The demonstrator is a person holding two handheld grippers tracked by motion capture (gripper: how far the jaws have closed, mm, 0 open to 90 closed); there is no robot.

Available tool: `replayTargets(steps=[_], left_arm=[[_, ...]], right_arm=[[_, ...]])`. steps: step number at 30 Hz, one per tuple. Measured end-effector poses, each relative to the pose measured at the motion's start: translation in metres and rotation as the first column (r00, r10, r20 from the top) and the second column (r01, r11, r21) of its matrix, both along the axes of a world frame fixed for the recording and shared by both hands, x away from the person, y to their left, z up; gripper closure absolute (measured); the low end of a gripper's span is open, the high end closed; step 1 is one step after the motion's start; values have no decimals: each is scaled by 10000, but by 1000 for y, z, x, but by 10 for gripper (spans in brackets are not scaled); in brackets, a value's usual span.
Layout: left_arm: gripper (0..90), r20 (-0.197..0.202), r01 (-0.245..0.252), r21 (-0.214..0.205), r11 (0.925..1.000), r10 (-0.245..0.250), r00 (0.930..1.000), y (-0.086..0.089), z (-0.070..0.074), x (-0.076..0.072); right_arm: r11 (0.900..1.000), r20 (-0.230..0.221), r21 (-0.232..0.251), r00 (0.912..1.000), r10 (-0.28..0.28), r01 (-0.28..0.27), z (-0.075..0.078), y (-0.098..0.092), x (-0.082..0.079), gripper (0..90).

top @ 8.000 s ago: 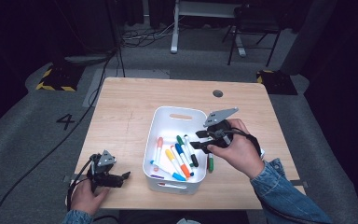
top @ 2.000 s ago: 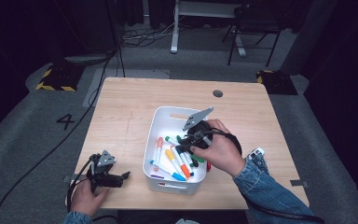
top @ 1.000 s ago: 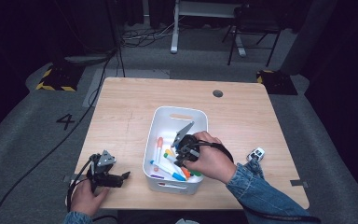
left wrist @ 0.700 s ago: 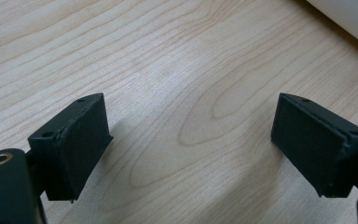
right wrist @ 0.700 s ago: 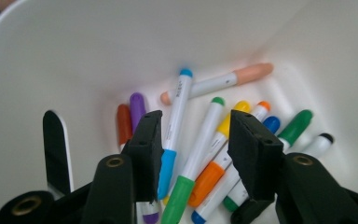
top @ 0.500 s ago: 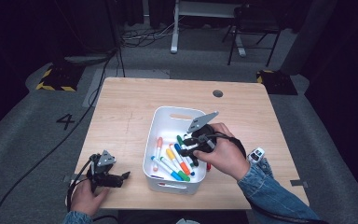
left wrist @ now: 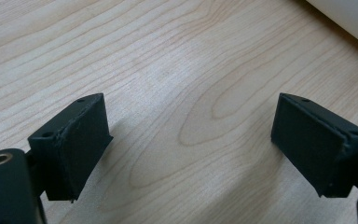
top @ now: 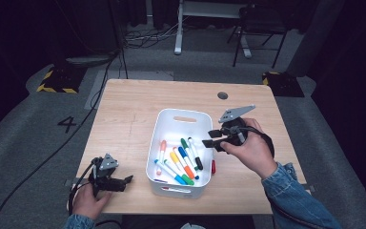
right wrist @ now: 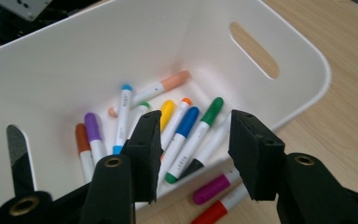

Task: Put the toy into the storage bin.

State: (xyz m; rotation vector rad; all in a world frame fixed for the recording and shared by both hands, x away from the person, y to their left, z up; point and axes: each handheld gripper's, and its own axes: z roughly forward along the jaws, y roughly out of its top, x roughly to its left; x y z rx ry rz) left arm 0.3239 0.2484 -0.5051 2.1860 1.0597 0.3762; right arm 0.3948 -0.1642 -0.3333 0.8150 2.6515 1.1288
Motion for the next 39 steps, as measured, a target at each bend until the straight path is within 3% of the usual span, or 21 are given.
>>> replayTargets(steps=[7, 13, 25, 29, 33, 39], left_arm=[[115, -20, -19, -37, 10000, 19, 10000, 0, 0, 0], [115, 18, -23, -2, 10000, 23, 10000, 0, 0, 0], [115, 6, -18, -15, 10000, 18, 10000, 0, 0, 0], [115, -15, -21, -33, 10000, 21, 10000, 0, 0, 0], [115, -21, -17, -37, 10000, 17, 10000, 0, 0, 0], [115, 4, -21, -19, 10000, 21, 10000, 0, 0, 0]], right_arm=[[9983, 239, 95, 9981, -570, 568, -3, -23, 10, 555], [9948, 137, -120, 9948, -1006, 1008, -14, -32, 20, 554], [9919, -7, -647, 9940, -1092, 1090, -46, -32, 32, 539], [9891, -126, -866, 9926, -1210, 1195, -63, -28, 35, 539], [9877, -468, -866, 9898, -1347, 1303, -79, -26, 37, 538], [9793, -535, -1499, 9880, -1452, 1358, -102, -23, 42, 558]])
